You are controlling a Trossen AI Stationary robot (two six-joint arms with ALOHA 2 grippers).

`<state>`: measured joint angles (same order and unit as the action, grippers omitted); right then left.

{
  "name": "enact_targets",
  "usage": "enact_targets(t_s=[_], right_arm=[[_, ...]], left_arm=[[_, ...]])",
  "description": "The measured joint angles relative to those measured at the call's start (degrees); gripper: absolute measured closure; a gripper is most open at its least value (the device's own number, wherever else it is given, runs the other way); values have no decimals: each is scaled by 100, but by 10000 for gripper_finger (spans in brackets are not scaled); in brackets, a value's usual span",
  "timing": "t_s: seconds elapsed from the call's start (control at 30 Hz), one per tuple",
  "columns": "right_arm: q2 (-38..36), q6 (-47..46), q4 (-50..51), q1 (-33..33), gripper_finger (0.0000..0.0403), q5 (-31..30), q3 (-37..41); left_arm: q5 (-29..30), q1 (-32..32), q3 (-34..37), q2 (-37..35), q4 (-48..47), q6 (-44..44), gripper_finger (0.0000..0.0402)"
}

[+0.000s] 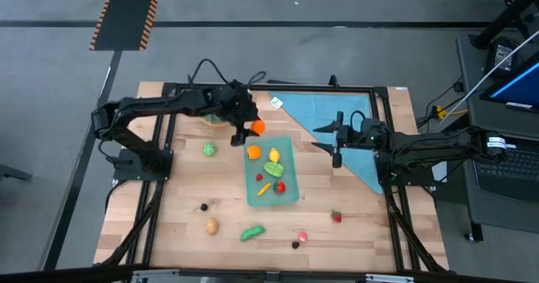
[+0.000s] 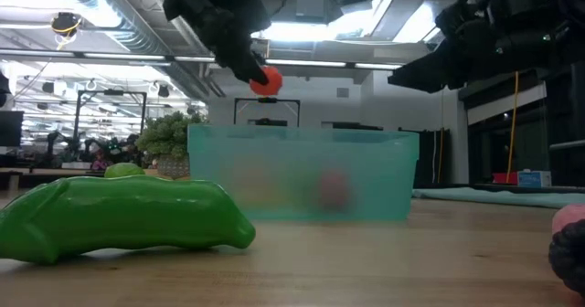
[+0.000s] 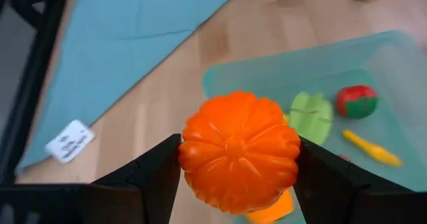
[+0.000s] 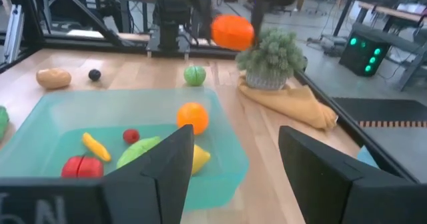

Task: Pick and placing Produce into tupperware
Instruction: Put the squash into the bin

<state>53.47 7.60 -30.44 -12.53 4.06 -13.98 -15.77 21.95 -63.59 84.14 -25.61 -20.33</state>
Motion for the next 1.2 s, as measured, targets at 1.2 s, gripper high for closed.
enact_targets(t_s=[1.2], right_arm=[[-1739,-556,1274,6,182,1705,0]], left_arm=[[2308,-3110,1071,-221,1813,2484,165]])
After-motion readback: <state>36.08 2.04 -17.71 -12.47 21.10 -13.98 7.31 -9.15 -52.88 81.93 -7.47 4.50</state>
